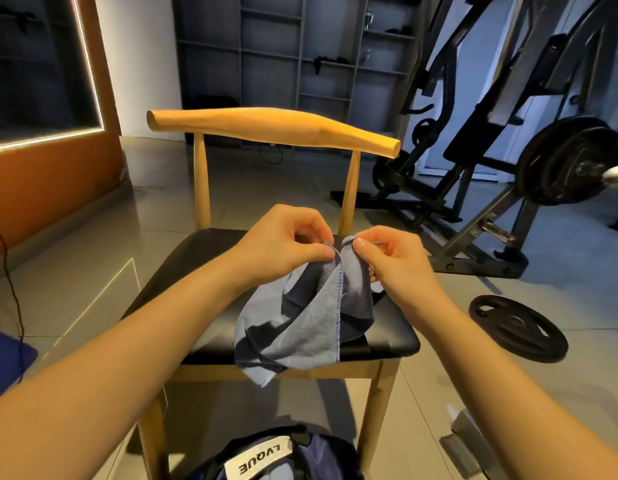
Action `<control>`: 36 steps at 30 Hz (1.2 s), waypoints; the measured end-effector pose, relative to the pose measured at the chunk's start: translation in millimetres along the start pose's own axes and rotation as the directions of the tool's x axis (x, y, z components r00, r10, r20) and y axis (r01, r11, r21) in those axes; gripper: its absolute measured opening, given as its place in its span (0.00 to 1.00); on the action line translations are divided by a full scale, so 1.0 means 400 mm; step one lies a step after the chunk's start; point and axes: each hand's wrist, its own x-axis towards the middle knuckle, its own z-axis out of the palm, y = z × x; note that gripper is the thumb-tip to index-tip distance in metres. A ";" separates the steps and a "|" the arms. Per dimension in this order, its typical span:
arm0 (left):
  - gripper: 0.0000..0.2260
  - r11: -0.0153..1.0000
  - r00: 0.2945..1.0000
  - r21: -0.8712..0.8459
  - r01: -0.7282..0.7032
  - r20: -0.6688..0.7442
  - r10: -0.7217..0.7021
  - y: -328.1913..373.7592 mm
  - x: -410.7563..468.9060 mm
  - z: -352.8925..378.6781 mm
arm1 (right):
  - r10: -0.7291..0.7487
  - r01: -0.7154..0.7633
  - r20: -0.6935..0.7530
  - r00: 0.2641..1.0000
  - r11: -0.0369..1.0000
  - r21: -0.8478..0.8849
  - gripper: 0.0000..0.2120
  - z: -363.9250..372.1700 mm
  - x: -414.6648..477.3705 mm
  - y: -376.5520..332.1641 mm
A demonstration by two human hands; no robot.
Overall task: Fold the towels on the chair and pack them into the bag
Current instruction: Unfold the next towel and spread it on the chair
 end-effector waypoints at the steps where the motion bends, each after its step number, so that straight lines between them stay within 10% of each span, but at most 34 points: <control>1: 0.03 1.000 1.000 -0.016 0.001 -0.023 -0.002 -0.005 -0.003 0.005 | 0.005 -0.005 -0.008 1.000 1.000 0.006 0.08 0.003 -0.001 0.000; 36: 0.03 0.978 0.959 0.064 -0.197 -0.195 0.206 -0.002 -0.007 0.058 | 0.004 -0.007 0.030 1.000 0.992 0.124 0.07 0.010 -0.020 0.003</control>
